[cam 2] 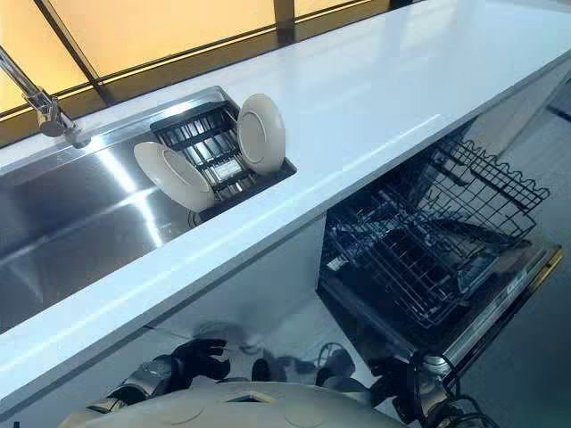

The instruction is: Pick up plates and place into dishwasher.

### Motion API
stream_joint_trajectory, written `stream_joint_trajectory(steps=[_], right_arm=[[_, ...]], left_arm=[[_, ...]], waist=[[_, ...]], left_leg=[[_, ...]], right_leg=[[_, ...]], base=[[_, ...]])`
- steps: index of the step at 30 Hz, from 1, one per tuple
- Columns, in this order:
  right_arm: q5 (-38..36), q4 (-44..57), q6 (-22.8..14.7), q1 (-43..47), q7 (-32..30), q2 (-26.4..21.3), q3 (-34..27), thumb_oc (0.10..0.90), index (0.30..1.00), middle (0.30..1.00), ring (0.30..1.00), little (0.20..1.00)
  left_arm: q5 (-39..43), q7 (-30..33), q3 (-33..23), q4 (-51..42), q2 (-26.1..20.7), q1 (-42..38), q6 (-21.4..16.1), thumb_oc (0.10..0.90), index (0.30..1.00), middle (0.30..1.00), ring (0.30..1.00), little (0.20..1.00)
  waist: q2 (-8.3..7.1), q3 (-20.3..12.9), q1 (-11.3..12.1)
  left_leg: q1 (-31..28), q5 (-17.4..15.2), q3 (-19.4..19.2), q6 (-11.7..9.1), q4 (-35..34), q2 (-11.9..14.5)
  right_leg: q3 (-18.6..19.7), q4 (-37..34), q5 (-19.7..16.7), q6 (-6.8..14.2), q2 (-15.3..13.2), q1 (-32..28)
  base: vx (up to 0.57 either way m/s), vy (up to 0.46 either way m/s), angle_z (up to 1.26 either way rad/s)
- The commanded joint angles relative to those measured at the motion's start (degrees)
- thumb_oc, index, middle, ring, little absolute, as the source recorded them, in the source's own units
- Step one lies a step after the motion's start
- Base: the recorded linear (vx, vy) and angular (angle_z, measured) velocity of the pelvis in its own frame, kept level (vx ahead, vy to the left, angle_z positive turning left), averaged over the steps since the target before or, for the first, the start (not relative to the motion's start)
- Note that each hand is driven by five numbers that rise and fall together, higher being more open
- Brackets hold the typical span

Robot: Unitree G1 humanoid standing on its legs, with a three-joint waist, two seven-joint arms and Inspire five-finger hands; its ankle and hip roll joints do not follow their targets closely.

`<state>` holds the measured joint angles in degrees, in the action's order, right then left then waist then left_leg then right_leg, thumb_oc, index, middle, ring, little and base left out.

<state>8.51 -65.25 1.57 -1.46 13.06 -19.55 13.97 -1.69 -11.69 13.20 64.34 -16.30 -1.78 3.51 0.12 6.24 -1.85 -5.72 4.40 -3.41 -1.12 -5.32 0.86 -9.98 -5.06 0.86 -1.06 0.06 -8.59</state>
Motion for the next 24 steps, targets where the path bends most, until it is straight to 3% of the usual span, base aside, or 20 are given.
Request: stream_joint_trajectory(steps=[1,9,17,24], right_arm=[[0.03,1.04,-1.49,3.04,1.80,2.32,1.84,0.800,0.900,0.900,0.900,0.900],[0.04,1.41,-1.21,2.99,1.83,2.33,2.03,0.800,0.900,0.900,0.900,0.900],[-0.52,4.21,0.28,2.87,2.46,1.28,2.54,0.800,0.900,0.900,0.900,0.900],[-1.55,7.56,2.49,3.09,2.40,0.61,3.48,0.800,0.900,0.900,0.900,0.900]], left_arm=[[-0.50,-1.75,1.71,4.33,0.38,-1.52,-0.91,0.800,0.900,0.900,0.900,0.900],[0.39,-1.84,1.65,4.23,0.41,-1.57,-1.64,0.800,0.900,0.900,0.900,0.900],[4.14,-3.07,2.77,-6.34,-0.76,-2.73,-13.65,0.800,0.900,0.900,0.900,0.900],[3.97,-9.35,8.40,-22.40,-3.19,-3.91,-17.18,0.800,0.900,0.900,0.900,0.900]], waist=[[-0.55,-0.38,0.32],[-0.56,-0.39,0.24],[-0.43,0.48,0.55],[0.24,1.40,0.44]], left_leg=[[-1.15,-8.14,-2.32,2.27,1.80,-4.33],[-1.11,-8.05,-2.35,2.23,1.76,-4.28],[-0.63,-7.78,-2.17,1.94,1.78,-4.22],[-0.44,-7.23,-2.08,1.98,1.27,-4.10]], right_leg=[[-0.25,5.76,3.61,4.79,-0.73,3.28],[-0.17,5.84,3.54,4.82,-0.73,3.41],[-0.29,6.12,3.23,4.99,-0.77,4.00],[-0.06,6.70,2.81,5.27,-0.66,4.86]], base=[[-0.13,-0.333,0.93],[0.00,0.000,0.00],[-0.02,-0.003,0.00],[-0.03,0.000,0.00]])
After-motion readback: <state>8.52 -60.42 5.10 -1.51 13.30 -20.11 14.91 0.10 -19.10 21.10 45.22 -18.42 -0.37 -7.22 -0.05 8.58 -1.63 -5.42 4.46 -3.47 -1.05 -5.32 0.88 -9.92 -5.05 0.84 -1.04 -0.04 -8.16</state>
